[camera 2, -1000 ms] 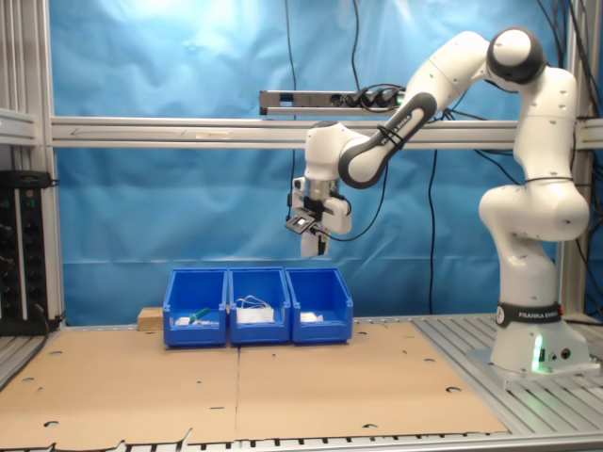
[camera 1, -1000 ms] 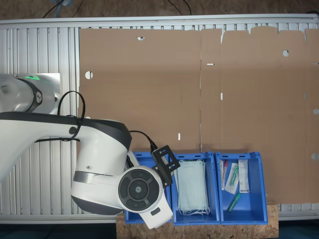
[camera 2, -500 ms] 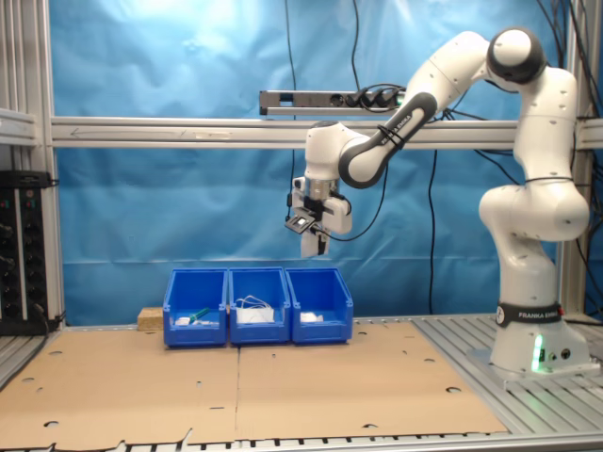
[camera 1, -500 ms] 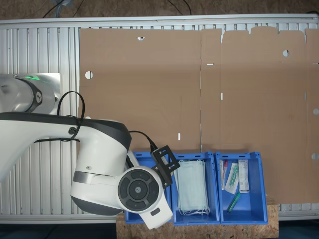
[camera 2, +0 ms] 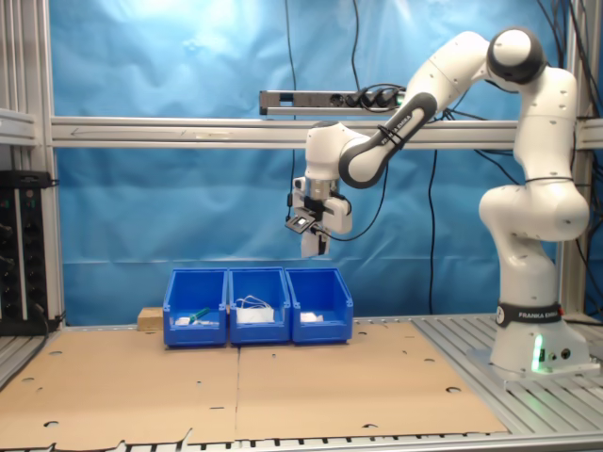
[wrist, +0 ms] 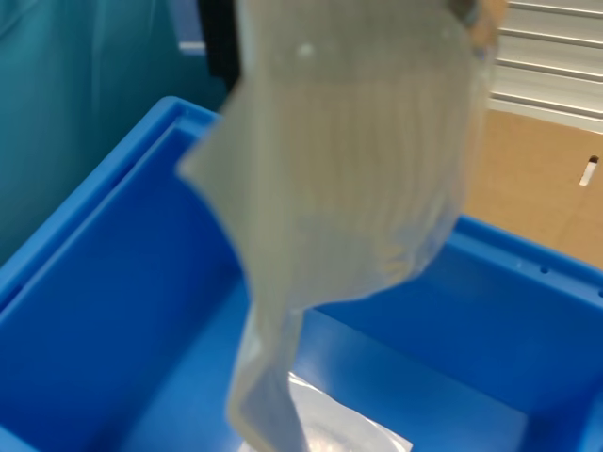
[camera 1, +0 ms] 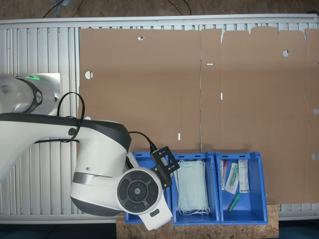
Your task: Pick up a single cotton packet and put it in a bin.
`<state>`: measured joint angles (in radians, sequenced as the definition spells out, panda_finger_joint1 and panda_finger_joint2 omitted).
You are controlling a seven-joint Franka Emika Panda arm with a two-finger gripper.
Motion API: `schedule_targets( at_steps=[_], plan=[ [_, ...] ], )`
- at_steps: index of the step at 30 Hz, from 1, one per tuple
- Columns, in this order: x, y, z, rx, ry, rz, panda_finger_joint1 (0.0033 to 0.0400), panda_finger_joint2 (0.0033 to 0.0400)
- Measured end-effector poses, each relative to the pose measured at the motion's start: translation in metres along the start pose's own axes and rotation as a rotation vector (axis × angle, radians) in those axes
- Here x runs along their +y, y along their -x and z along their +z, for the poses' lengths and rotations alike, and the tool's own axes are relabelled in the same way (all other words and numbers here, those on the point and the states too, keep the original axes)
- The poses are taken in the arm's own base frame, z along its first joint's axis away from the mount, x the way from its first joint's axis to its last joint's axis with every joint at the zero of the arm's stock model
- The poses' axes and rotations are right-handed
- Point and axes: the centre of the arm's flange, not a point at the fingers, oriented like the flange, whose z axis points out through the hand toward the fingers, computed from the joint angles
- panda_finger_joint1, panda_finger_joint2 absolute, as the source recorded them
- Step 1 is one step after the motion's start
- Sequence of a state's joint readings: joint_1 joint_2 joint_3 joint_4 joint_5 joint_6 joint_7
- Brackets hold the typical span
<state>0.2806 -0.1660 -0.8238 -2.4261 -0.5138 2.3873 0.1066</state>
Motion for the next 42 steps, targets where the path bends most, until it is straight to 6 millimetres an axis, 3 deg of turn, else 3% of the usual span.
schedule_targets(
  at_steps=[19, 20, 24, 25, 30, 31, 40, 41, 42],
  plan=[
    [0.0033, 0.0010, 0.0012, -0.003, 0.000, 0.007, 0.0053, 0.0053],
    [0.0033, 0.0010, 0.0012, -0.003, 0.000, 0.007, 0.0136, 0.0136],
    [0.0033, 0.0010, 0.0012, -0.003, 0.000, 0.007, 0.0136, 0.0136],
    [0.0033, 0.0010, 0.0012, -0.003, 0.000, 0.007, 0.0227, 0.0227],
    [0.0033, 0.0010, 0.0012, -0.003, 0.000, 0.007, 0.0227, 0.0227],
    [0.0033, 0.0010, 0.0012, -0.003, -0.001, 0.007, 0.0307, 0.0307],
    [0.0033, 0.0010, 0.0012, -0.002, 0.000, 0.007, 0.0307, 0.0307],
    [0.0033, 0.0010, 0.0012, -0.002, 0.000, 0.007, 0.0396, 0.0396],
    [0.0033, 0.0010, 0.0012, -0.002, 0.000, 0.007, 0.0396, 0.0396]
  ],
)
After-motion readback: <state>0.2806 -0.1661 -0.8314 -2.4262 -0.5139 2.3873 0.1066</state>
